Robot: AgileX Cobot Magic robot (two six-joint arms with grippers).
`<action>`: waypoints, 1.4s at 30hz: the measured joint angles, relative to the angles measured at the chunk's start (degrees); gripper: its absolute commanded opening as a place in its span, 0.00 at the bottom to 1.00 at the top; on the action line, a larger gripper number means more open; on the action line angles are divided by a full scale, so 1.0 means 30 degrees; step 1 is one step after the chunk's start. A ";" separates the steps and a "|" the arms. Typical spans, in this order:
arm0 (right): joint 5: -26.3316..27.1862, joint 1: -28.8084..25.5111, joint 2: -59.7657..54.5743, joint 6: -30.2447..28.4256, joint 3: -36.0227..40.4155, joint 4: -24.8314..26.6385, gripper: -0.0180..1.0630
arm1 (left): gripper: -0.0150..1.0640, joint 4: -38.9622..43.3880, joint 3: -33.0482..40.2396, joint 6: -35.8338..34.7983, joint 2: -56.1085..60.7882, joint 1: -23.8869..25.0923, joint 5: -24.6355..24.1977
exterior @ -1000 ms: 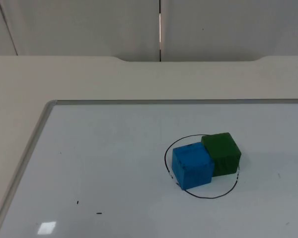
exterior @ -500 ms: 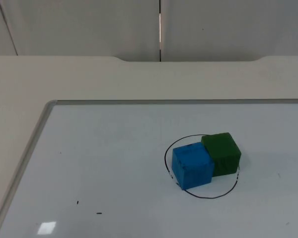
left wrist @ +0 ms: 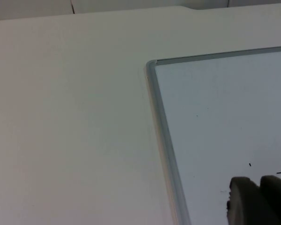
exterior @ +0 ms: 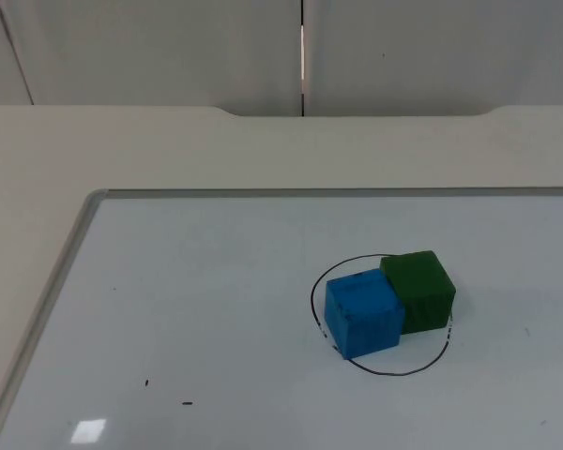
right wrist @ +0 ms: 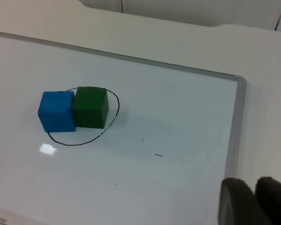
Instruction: Push the two cubes into the marked area.
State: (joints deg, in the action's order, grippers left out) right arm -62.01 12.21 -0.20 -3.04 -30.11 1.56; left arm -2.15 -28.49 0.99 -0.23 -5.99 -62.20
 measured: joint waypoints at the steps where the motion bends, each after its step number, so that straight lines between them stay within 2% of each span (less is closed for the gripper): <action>1: 0.0000 0.0000 0.0000 0.0000 0.0000 0.0000 0.32 | 0.25 0.0000 0.0000 0.0000 0.0000 0.0000 0.0000; 5: 0.0000 0.0000 0.0000 0.0000 0.0000 0.0000 0.77 | 0.57 0.0000 0.0000 0.0000 0.0000 0.0000 0.0000; 6: 0.0000 0.0000 0.0000 0.0000 0.0000 0.0000 0.77 | 0.57 0.0000 0.0000 0.0000 0.0000 0.0000 0.0000; 9: 0.0000 0.0000 0.0000 0.0000 0.0000 0.0000 0.95 | 0.71 0.0000 0.0000 0.0000 0.0000 0.0000 0.0000; 10: 0.0000 0.0000 0.0000 0.0000 0.0000 0.0000 0.98 | 0.73 0.0000 0.0000 0.0000 0.0000 0.0000 0.0000; 23: 0.0000 0.0000 0.0000 0.0000 0.0033 0.0000 0.99 | 0.76 0.0000 0.0000 0.0000 0.0000 0.0000 0.0000; 26: 0.0000 0.0000 0.0000 0.0000 0.0033 0.0000 0.99 | 0.99 0.0000 0.0000 0.0000 0.0000 0.0000 0.0000; 42: 0.0000 0.0000 0.0000 0.0000 0.0033 0.0000 0.99 | 0.99 0.0000 0.0000 0.0000 0.0000 0.0000 0.0000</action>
State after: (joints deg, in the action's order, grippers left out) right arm -62.01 12.21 -0.20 -3.04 -30.01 1.56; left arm -2.15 -28.49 0.99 -0.23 -5.99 -62.20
